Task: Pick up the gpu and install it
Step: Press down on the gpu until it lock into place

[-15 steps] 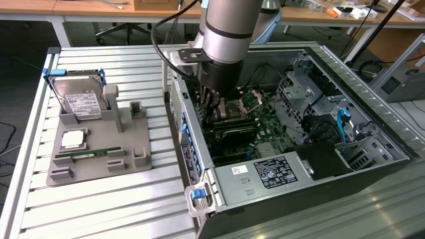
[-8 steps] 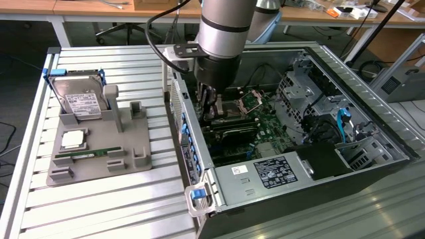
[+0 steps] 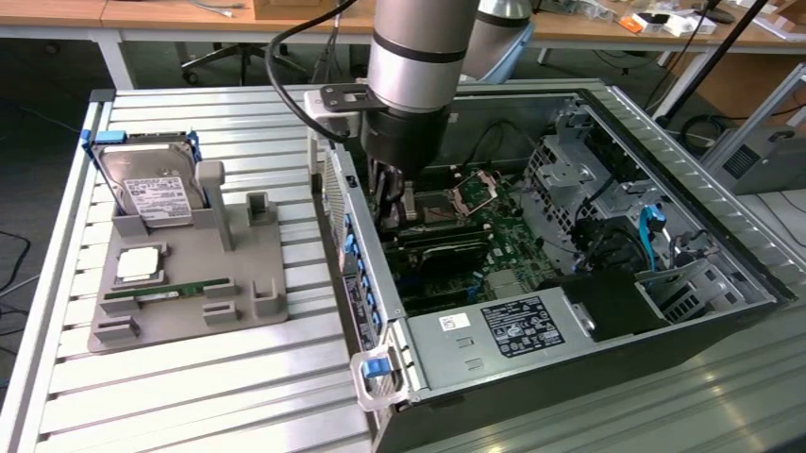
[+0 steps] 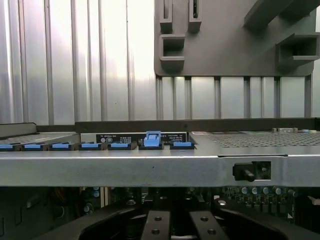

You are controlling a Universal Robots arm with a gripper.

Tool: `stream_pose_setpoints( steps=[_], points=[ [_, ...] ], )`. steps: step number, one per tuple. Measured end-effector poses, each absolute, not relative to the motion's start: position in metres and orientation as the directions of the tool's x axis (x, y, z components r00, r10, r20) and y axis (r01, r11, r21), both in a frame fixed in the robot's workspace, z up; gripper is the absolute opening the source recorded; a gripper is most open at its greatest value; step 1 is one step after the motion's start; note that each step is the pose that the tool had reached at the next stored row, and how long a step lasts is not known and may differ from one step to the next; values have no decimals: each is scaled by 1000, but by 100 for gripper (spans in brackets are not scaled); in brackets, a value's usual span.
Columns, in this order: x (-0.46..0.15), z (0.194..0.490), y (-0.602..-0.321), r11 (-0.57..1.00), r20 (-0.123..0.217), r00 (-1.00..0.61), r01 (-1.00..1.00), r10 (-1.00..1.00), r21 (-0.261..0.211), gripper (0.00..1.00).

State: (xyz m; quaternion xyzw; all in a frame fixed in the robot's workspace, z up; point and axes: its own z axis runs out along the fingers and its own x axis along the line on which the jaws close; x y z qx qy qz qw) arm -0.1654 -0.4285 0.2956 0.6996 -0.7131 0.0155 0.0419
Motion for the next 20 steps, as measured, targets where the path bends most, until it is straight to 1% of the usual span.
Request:
stream_pose_setpoints(
  steps=[20],
  points=[
    [-173,296,-429,21,81,-18,-999,-997,36,11]
  ],
)
